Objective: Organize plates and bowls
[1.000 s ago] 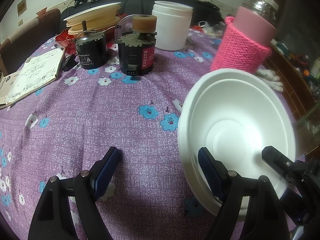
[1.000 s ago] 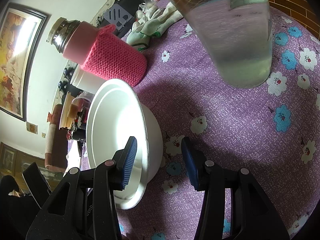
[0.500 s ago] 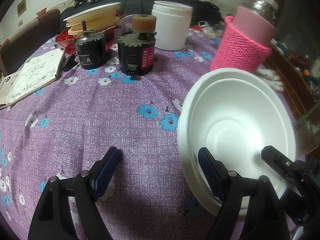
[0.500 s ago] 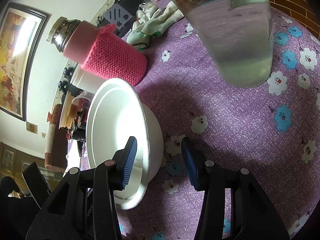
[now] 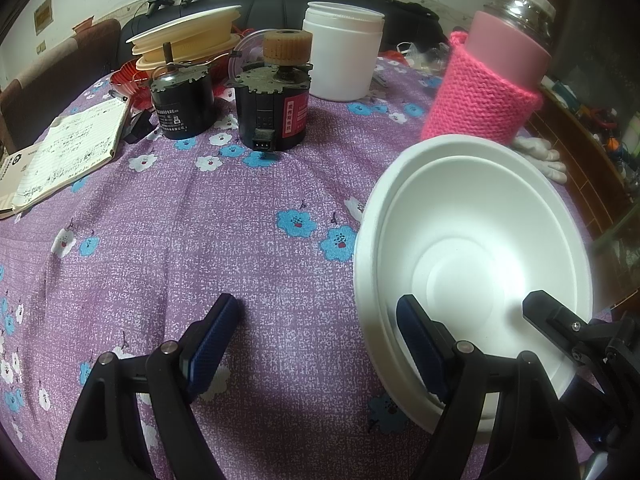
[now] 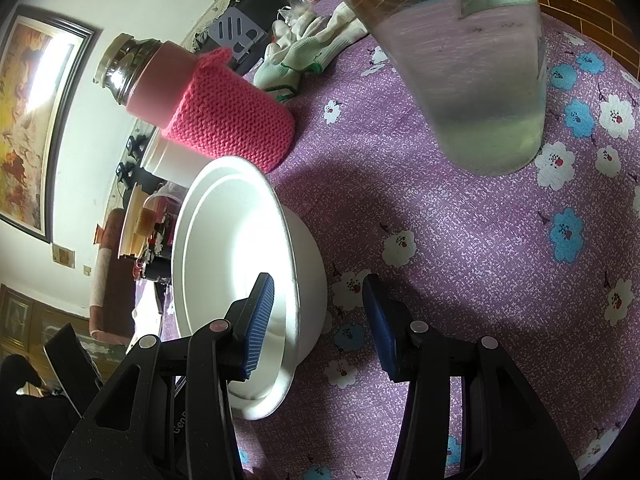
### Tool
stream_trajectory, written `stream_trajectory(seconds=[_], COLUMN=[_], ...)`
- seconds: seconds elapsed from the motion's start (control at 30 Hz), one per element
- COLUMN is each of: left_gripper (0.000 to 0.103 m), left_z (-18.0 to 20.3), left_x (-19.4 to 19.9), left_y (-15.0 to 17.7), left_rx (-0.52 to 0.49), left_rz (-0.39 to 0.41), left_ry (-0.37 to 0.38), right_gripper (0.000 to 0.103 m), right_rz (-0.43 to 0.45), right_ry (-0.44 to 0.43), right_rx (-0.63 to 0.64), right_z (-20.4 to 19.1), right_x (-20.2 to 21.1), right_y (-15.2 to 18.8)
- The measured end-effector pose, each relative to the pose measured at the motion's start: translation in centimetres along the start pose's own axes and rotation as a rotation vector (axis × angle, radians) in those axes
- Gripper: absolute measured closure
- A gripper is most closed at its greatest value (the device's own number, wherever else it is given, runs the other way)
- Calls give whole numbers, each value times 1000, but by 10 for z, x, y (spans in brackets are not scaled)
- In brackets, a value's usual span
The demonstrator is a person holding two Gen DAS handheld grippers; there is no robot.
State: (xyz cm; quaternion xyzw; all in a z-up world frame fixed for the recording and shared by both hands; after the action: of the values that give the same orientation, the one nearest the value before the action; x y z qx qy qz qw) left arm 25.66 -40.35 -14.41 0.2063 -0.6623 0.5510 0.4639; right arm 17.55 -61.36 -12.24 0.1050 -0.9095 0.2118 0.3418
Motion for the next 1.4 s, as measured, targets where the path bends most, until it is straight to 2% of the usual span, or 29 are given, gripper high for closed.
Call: stream_trajectory(seconds=[1.4], left_gripper=[19], left_z=[-2], left_x=[0], left_y=[2], left_rx=[-13], left_rz=[5], left_ry=[-7], right_gripper=[57], right_rz=[23], right_ry=[5], right_rx=[1], right_z=[-1], right_x=[1], right_y=[0])
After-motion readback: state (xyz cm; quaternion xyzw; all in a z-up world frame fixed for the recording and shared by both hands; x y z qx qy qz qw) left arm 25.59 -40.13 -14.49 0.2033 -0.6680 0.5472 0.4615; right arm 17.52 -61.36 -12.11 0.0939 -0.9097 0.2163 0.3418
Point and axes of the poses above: each gripper's, at about its wrist camera, not at the fingertips, and x roughly against the way its jaws point, z to its right, y to its underside, the point moved 6 cm from there along -x, roughly the way its jaws point, and after that the axes turned 6 degrees about -y, right-handed, at the moved point
